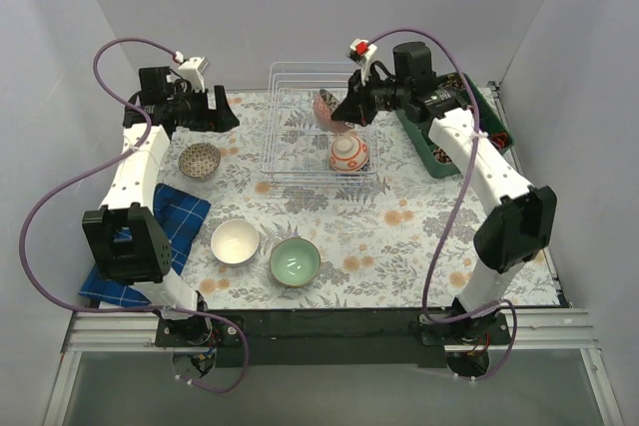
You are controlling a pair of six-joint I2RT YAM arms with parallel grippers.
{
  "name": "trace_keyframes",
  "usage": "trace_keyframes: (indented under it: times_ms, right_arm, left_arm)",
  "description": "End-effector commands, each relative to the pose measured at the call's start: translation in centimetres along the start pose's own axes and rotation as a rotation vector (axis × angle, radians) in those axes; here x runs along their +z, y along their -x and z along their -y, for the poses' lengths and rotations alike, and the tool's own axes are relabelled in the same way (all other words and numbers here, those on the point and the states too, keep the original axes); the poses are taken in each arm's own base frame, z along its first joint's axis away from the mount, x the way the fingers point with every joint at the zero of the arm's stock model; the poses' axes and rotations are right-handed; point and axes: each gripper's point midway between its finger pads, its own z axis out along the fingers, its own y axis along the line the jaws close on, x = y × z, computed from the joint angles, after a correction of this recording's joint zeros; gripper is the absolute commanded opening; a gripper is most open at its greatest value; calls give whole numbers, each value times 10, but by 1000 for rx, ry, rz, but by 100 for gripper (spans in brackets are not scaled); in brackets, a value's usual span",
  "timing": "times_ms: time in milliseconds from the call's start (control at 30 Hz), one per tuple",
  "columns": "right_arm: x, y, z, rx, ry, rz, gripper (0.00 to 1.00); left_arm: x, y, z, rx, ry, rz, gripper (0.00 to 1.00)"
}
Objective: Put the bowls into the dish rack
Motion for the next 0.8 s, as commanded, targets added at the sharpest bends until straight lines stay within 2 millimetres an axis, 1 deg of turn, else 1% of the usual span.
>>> trace_keyframes:
  times_ms: [0, 33, 67, 100, 133, 167, 200, 233, 267, 300, 333, 367, 400, 433, 467, 533, 567, 633, 667, 700, 733, 767]
  right_arm:
    - [-2, 82, 30, 164, 130, 391, 1]
    - [-1, 86, 35, 185, 145, 426, 1]
    - [11, 79, 44, 228, 165, 420, 1]
    - [10, 91, 45, 194, 178, 457, 1]
    - [13, 91, 47, 250, 187, 462, 1]
    - [21, 87, 56, 286, 168, 464, 1]
    - [25, 92, 54, 286, 173, 471, 1]
    - [31, 91, 56, 309, 174, 468, 1]
    - [36, 90, 61, 329, 155, 475, 1]
    - [42, 89, 58, 337, 156, 474, 1]
    - [46, 89, 56, 355, 157, 475, 1]
    - [54, 84, 59, 370, 155, 467, 1]
    - [62, 81, 55, 380, 159, 459, 1]
    - [68, 78, 56, 392, 152, 453, 1]
    - [76, 72, 60, 408, 139, 444, 1]
    - [84, 72, 57, 409, 157, 441, 1]
    - [94, 63, 62, 434, 160, 428, 1]
    - [104, 56, 64, 447, 164, 417, 1]
    - [111, 51, 69, 454, 173, 420, 1]
    - [114, 49, 69, 473, 185, 419, 1]
    - [117, 46, 70, 481, 190, 421, 1]
    - [123, 37, 73, 505, 197, 411, 1]
  left_arm:
    - [1, 38, 19, 229, -54, 73, 79]
    - [8, 40, 19, 247, -52, 66, 79]
    - [15, 42, 25, 278, -50, 59, 79]
    - [15, 53, 29, 305, -48, 74, 79]
    - [26, 52, 33, 329, -57, 61, 80]
    - [30, 54, 35, 340, -58, 59, 80]
    - [34, 56, 33, 345, -46, 58, 80]
    - [39, 63, 40, 352, -47, 67, 80]
    - [50, 62, 36, 342, -34, 59, 80]
    - [54, 65, 33, 329, -9, 65, 80]
    - [63, 65, 33, 302, 1, 60, 80]
    - [68, 72, 29, 293, 25, 88, 79]
    - [72, 75, 21, 276, 75, 97, 78]
    - [74, 78, 18, 262, 90, 110, 77]
    - [80, 79, 14, 249, 102, 115, 74]
    - [84, 80, 7, 249, 128, 120, 65]
    - [88, 79, 5, 246, 132, 126, 62]
    - [92, 76, 5, 240, 123, 129, 46]
    - [92, 79, 7, 238, 121, 138, 34]
    - [91, 80, 7, 202, 127, 142, 4]
    - [91, 81, 6, 191, 137, 144, 0]
    - [90, 80, 7, 190, 137, 144, 0]
